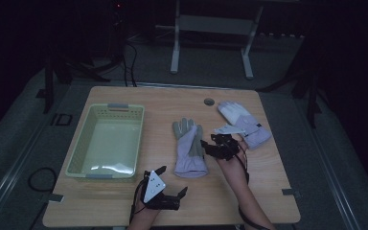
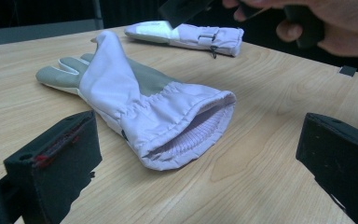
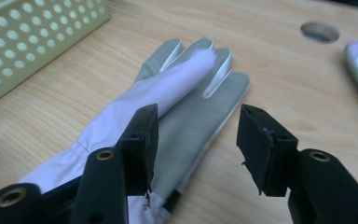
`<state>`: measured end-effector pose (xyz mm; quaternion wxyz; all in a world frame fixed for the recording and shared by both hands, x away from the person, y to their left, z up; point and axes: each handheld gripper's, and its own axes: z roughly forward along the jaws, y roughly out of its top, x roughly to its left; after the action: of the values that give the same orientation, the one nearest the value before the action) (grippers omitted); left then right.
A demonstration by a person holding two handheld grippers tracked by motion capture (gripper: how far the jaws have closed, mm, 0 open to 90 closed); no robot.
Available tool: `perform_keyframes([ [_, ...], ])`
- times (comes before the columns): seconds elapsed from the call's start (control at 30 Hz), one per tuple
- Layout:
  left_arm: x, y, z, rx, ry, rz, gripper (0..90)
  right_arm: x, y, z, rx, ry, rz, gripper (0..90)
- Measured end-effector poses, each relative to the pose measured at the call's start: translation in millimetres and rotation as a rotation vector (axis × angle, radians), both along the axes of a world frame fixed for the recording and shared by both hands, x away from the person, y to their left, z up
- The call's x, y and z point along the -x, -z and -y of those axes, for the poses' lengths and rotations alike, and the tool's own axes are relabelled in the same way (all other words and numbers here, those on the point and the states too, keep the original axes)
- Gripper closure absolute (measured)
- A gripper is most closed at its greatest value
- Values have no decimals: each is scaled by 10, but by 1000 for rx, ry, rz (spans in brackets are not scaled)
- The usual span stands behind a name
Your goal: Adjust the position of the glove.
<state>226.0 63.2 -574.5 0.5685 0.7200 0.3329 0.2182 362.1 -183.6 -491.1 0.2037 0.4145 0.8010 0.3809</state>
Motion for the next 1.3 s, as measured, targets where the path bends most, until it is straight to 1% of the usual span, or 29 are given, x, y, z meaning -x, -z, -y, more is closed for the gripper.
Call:
perform_keyframes([
  [0.07,-2,0,-4,0,2,-2,0,-24,-49,102,-1,-31,-1,501],
  [0.1,-2,0,-4,0,2,-2,0,-38,-72,156,8,-34,4,500],
  [0.13,-3,0,-5,2,2,-2,0,-38,-72,156,8,-34,4,500],
  [0.17,-7,0,-7,2,1,-6,0,-73,-122,281,20,-54,6,483],
  [0.2,-7,0,-7,2,1,-6,0,-73,-122,281,20,-54,6,483],
  [0.23,-9,0,-7,5,-1,-9,0,-85,-139,326,24,-57,4,481],
  [0.27,-11,0,-10,4,-1,-11,0,-131,-184,466,41,-56,6,477],
  [0.3,-12,0,-11,4,-1,-12,0,-146,-199,515,45,-60,9,478],
  [0.33,-13,-1,-11,4,-2,-13,0,-170,-220,578,53,-54,15,479],
  [0.37,-13,-1,-11,4,-2,-13,0,-170,-220,578,53,-54,15,479],
  [0.4,-14,-1,-11,5,-1,-13,0,-201,-239,640,63,-54,15,479],
  [0.43,-15,0,-11,5,-2,-15,0,-268,-293,777,69,-47,26,497],
  [0.5,-15,0,-11,4,-2,-14,0,-334,-337,882,70,-44,23,497],
  [0.6,-15,-1,-8,3,-6,-15,0,-441,-416,1050,68,-24,43,505],
  [0.67,-18,-1,-5,0,-8,-18,0,-476,-438,1095,72,-17,46,505],
  [0.7,-19,-2,4,-4,-12,-15,0,-512,-457,1135,79,-16,47,504],
  [0.73,-17,-3,6,-7,-12,-14,0,-583,-490,1198,88,0,45,505],
  [0.8,-15,-3,7,-11,-12,-12,0,-647,-503,1232,99,7,44,505],
  [0.83,-15,-3,6,-10,-12,-12,0,-685,-501,1248,103,13,40,509],
  [0.87,-13,-1,5,-4,-12,-10,0,-726,-492,1265,97,13,30,509],
  [0.9,-13,-1,5,-4,-12,-10,0,-726,-492,1265,97,13,30,509],
  [0.93,-10,0,-1,3,-11,-8,0,-765,-478,1281,90,15,27,509],
  [1.0,-7,1,-11,9,-7,-5,0,-912,-394,1313,86,30,5,515],
  [1.07,0,2,-16,11,-5,-2,0,-996,-320,1322,90,28,-13,516],
  [1.13,3,3,-16,13,-14,-2,0,-1087,-233,1334,98,41,-35,516],
  [1.2,2,2,-14,9,-18,-3,0,-1174,-154,1348,92,47,-59,514],
  [1.23,4,2,-14,9,-22,-2,0,-1214,-118,1351,103,61,-63,514],
  [1.27,4,2,-14,9,-22,-2,0,-1214,-118,1351,103,61,-63,514],
  [1.3,7,3,-16,13,-24,2,0,-1298,-48,1371,91,62,-84,500],
])
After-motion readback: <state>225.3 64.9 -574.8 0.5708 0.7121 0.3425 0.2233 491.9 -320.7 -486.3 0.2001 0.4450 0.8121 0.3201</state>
